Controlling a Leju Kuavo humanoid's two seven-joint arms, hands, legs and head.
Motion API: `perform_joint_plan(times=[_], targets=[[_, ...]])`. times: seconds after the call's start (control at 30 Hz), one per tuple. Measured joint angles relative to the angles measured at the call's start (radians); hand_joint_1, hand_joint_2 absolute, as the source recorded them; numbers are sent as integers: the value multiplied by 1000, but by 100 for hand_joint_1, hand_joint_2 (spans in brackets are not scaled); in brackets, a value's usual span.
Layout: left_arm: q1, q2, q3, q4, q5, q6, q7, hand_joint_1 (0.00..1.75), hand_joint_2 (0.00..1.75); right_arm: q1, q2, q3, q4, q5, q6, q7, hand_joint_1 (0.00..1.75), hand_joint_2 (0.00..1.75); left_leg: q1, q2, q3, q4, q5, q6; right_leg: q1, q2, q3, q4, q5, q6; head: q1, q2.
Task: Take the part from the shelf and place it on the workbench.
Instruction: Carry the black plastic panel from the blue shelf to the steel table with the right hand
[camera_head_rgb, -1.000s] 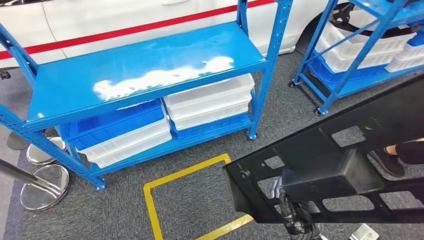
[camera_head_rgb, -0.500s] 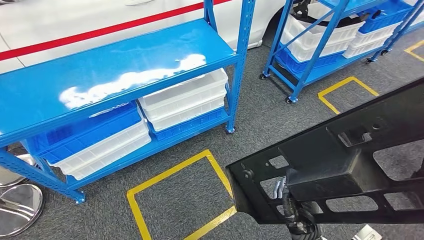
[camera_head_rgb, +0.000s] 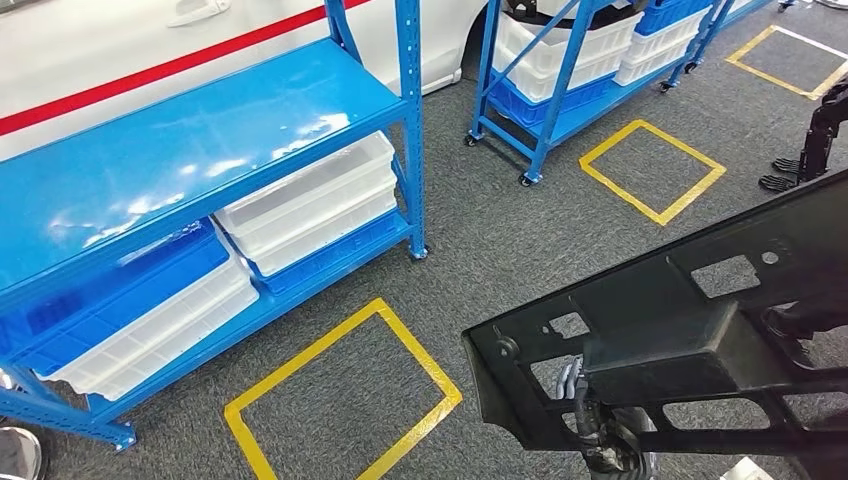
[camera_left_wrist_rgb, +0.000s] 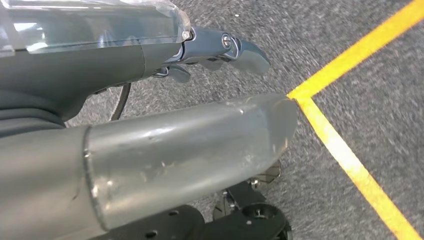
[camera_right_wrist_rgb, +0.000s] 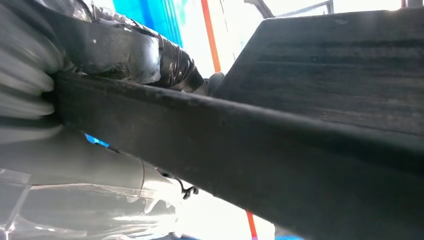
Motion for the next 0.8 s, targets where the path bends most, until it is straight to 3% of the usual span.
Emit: perform_joint_plan(times=[0.07, 0.1, 0.13, 0.17, 0.2, 0.23, 0.3, 0.37, 0.43, 0.5, 0.57, 0.6, 0.63, 0.67, 0.7, 0.8], targets=[[3, 0, 0, 0, -5, -1, -1, 0, 0, 1, 1, 0, -3, 0, -2, -1, 175, 175, 2, -49, -51, 115, -68, -5, -1, 17, -5, -1, 5, -9, 0, 0], [5, 0, 0, -1, -7, -2, -1, 0, 0, 2, 1, 0, -4, 0, -1, -1, 175, 175, 2, -59, -82, 183, -97, -5, 0, 28, -8, -1, 6, -11, 0, 0], [7, 0, 0, -1, -8, -2, -1, 0, 0, 3, 2, 0, -4, 0, -2, -1, 175, 175, 2, -63, -106, 235, -113, -5, 1, 40, -10, 1, 7, -12, 0, 0], [9, 0, 0, -1, -10, -3, -2, 0, 0, 4, 2, 0, -4, 1, -3, -1, 175, 175, 2, -65, -114, 250, -105, -4, 1, 53, -11, 3, 7, -12, 0, 0], [11, 0, 0, -1, -12, -3, -3, 0, 0, 4, 2, 0, -4, 1, -4, -1, 175, 175, 2, -67, -104, 226, -79, -2, 2, 66, -11, 5, 7, -12, 0, 0], [12, 0, 0, -1, -15, -4, -4, 0, 0, 5, 2, 0, -4, 1, -5, -1, 175, 175, 3, -76, -78, 167, -40, 1, 2, 79, -10, 7, 7, -11, 0, 0], [13, 0, 0, -2, -18, -5, -7, 0, 0, 5, 2, 0, -4, 1, -5, -2, 175, 175, 3, -117, -21, 35, 19, 10, 2, 102, -12, 12, 8, -6, 0, 0], [13, 0, 0, -2, -19, -6, -8, 0, 0, 6, 4, 0, -5, 2, -5, -2, 175, 175, 1, -143, 0, -21, 31, 17, 0, 123, -20, 14, 13, 7, 0, 0], [12, 0, -1, -2, -21, -6, -9, 0, 0, 9, 5, -1, -6, 2, -5, -2, 175, 175, 2, -127, 2, -28, 36, 25, -2, 141, -27, 11, 20, 23, 0, 0], [12, -1, -1, -3, -24, -6, -10, 0, 0, 12, 6, -2, -8, 3, -6, -3, 175, 175, 6, -102, 5, -40, 46, 38, 1, 111, -40, 33, 5, 34, 0, 0], [15, 0, -1, -5, -26, -8, -11, 0, 0, 11, 6, -2, -10, 4, -5, -2, 175, 175, 4, -73, 4, -46, 52, 48, 1, 52, -84, 127, -55, 43, 0, 0], [17, 0, -1, -7, -26, -9, -11, 0, 0, 10, 6, -2, -9, 5, -5, -2, 175, 175, 2, -59, 2, -46, 52, 51, -1, 35, -113, 192, -88, 48, 1, 0], [19, 0, -1, -7, -26, -11, -11, 0, 0, 9, 6, -2, -9, 7, -5, -1, 175, 175, 0, -46, 1, -45, 52, 51, -3, 28, -138, 247, -111, 52, 1, 0], [20, 0, -1, -8, -26, -12, -11, 0, 0, 9, 6, -2, -8, 10, -5, 0, 175, 175, -1, -32, 0, -45, 51, 51, -5, 25, -148, 273, -114, 55, 0, 0], [19, 0, -1, -8, -26, -13, -11, 0, 0, 9, 6, -2, -7, 12, -4, 1, 175, 175, -1, -20, 0, -45, 51, 50, -6, 21, -138, 260, -99, 57, 1, 0], [18, 0, -1, -8, -26, -15, -11, 0, 0, 6, 6, -2, -7, 18, -4, 2, 175, 175, -4, 9, 6, -44, 44, 41, -3, -18, -28, 75, -19, 49, 1, 0]])
